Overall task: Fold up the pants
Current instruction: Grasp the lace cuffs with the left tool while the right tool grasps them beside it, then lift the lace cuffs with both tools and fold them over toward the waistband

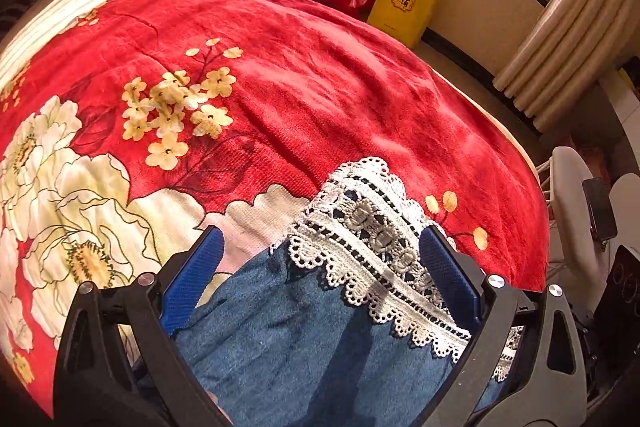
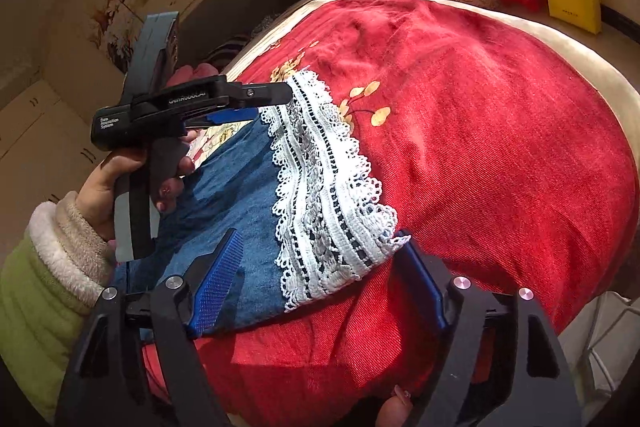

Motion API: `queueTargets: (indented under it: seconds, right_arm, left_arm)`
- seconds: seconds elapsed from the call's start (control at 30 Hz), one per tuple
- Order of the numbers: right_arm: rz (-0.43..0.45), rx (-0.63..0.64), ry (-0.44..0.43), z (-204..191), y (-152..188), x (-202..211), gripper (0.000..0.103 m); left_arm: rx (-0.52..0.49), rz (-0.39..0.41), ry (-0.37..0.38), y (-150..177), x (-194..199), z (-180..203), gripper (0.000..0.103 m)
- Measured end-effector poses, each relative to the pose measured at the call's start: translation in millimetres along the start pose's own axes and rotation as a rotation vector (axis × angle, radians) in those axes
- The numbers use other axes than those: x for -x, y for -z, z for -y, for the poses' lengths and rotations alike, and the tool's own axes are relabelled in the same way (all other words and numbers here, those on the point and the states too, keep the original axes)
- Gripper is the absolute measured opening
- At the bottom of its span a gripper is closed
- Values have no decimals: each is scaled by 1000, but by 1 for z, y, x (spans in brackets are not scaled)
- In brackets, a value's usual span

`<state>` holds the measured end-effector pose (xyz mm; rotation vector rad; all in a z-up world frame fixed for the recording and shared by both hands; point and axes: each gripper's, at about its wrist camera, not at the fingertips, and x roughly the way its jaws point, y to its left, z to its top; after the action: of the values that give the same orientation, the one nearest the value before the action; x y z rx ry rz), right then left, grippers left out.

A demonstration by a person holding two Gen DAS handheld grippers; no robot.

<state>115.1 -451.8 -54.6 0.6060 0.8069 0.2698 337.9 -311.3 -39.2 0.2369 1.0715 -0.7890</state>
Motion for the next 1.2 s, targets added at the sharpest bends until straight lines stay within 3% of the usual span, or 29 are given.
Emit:
queueTargets:
  seconds: [0.13, 0.27, 0.37, 0.43, 0.53, 0.87, 1.2]
  right_arm:
    - [9, -22, -18, 3, -3, 6, 65]
    - [2, -11, -3, 0, -3, 5, 64]
    - [-6, 5, 9, -1, -4, -1, 63]
    - [-8, 5, 34, -1, -5, -4, 48]
    - [11, 52, 26, -8, -8, 3, 24]
    - [75, 173, -89, -63, -8, 26, 23]
    - [-8, 370, -216, -154, 14, -7, 23]
  left_arm:
    - [-23, -24, 78, 0, -8, 4, 66]
    - [-69, -50, 89, 1, -12, 14, 61]
    - [-77, -66, 97, 1, -15, 12, 41]
    - [-76, -63, 113, 1, -12, 9, 19]
    - [-74, -32, 152, 2, -2, 4, 16]
    - [-25, 158, 274, 10, 69, -17, 16]
    - [113, 296, 287, 78, 142, -76, 16]
